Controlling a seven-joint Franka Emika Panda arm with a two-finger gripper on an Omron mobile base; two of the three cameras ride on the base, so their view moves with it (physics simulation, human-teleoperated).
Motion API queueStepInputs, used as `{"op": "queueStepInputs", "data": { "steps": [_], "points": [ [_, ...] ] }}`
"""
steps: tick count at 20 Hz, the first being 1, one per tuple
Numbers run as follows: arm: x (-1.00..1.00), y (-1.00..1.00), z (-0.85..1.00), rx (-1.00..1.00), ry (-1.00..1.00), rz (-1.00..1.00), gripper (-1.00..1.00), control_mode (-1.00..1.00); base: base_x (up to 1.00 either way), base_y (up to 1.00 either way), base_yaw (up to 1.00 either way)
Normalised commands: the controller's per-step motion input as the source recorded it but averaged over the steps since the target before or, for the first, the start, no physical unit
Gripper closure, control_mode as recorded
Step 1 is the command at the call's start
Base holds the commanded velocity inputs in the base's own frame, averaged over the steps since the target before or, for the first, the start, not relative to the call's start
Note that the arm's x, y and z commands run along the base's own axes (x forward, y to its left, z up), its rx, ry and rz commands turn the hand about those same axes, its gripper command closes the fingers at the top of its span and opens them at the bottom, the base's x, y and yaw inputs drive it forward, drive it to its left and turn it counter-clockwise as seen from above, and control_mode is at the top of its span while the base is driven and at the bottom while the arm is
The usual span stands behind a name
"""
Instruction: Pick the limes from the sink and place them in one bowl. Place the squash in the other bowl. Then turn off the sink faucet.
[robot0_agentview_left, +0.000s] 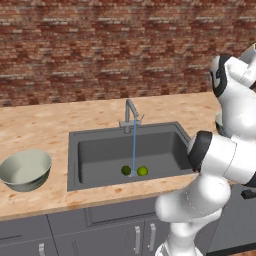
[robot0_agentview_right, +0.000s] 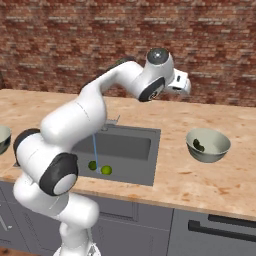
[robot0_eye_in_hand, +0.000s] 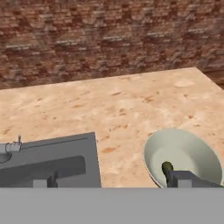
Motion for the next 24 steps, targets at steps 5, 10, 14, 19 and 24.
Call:
{"op": "queueStepInputs", "data": {
  "steps": [5, 10, 14, 19, 24],
  "points": [
    [-0.60, 0.24, 0.12, 0.00, 0.34, 0.00, -1.00, -1.00, 0.00, 0.00, 0.00],
    [-0.20, 0.28, -0.23, 0.00, 0.40, 0.00, -1.00, -1.00, 0.00, 0.00, 0.00],
    [-0.12, 0.41, -0.33, 0.00, 0.21, 0.00, -1.00, -1.00, 0.00, 0.00, 0.00],
    [-0.07, 0.60, -0.07, 0.00, 0.27, 0.03, -1.00, -1.00, 0.00, 0.00, 0.00],
    [-0.35, 0.75, 0.00, 0.00, 0.17, 0.07, -1.00, -1.00, 0.00, 0.00, 0.00]
  ]
}}
